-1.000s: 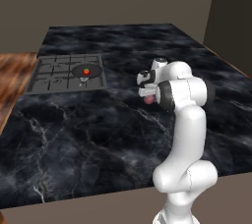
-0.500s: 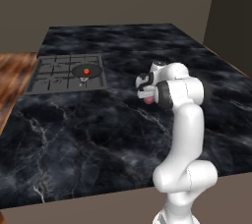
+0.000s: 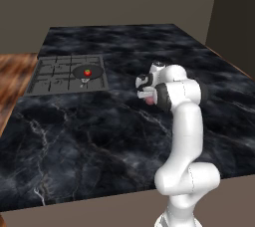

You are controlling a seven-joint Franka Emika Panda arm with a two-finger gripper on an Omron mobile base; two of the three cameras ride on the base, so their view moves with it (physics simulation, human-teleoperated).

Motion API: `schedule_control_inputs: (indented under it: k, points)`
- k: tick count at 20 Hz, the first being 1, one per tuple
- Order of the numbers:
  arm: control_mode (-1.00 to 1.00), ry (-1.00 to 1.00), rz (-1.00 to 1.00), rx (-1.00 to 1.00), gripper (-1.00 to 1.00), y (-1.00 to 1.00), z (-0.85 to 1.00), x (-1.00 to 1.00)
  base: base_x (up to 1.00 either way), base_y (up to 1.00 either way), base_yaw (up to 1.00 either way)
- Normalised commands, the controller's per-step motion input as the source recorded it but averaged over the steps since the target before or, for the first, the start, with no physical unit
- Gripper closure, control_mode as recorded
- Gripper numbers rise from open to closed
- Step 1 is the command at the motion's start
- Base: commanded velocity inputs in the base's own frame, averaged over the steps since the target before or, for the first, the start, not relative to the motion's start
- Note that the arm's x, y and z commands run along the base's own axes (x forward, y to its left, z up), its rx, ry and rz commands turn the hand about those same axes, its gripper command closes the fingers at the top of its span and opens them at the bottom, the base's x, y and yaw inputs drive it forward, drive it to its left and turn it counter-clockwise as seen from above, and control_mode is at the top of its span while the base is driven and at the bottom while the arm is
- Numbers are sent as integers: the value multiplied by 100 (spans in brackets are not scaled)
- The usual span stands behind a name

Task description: Place the pan on the rear right burner on the stove. Then place the tomato and the onion in the pan and turn on the rear right burner.

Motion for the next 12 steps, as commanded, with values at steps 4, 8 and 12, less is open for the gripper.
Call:
schedule_control_inputs:
  k: [4, 8, 12]
  points:
    - [-100, 15, -2, 0, -100, 0, -31, -1, 0, 0, 0]
    - [-100, 22, -6, 0, -100, 0, -44, -19, 0, 0, 0]
    - [-100, 21, -10, 0, 100, 0, -32, -34, 0, 0, 0]
